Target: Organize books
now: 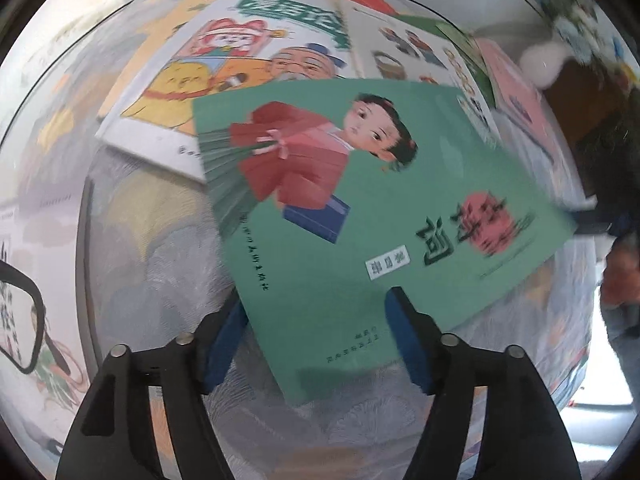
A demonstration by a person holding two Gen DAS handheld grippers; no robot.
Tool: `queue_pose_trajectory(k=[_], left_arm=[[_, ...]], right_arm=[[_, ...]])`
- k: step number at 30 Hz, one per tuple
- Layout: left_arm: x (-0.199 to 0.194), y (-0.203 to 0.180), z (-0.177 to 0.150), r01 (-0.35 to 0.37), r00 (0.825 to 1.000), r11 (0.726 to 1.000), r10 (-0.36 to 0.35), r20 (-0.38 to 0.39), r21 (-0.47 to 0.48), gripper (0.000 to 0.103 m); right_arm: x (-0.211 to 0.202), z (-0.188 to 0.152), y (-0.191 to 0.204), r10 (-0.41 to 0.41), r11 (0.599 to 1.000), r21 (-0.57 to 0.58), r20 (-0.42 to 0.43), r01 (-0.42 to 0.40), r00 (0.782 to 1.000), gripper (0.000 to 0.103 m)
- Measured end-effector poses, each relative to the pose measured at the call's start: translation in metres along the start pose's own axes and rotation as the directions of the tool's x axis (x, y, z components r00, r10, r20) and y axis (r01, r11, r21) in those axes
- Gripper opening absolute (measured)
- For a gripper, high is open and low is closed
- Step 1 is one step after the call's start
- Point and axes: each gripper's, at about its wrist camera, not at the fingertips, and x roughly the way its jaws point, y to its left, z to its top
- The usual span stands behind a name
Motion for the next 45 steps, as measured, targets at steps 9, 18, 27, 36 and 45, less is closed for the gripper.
queue_pose_trajectory(k=[9,18,27,36,45], left_arm=[[0.003,-0.007,0.004,-0.003,1.000,1.000,0.004,0.014,-0.010,0.073],[-0.015,-0.002,-0.019,0.004,0.997,0.999,-0.001,0.072,-0.050,0.043],[-0.069,0.013,-0.055,0.043,0.986,0.993,-0.025,0.165,-0.106,0.043],[-0.117,0.057,-0.097,-0.027,0.966,0.970,0.087,0.242,-0.240,0.043],[-0.146,0.125,-0.153,-0.085,0.939,0.867,0.234,0.251,-0.490,0.043]], right_arm=[[0.063,-0.013,0.039,-0.433,0.862,-0.273,0.037,0.426,0.900,0.043],[0.124,-0.055,0.095,-0.731,0.370,-0.508,0.358,0.778,0.582,0.027],[0.137,-0.075,0.129,-0.710,0.276,-0.553,0.434,0.786,0.555,0.026],[0.198,-0.087,0.168,-0.629,0.298,-0.637,0.429,0.710,0.649,0.026],[0.303,-0.091,0.198,-0.574,0.270,-0.797,0.317,0.540,0.755,0.026]])
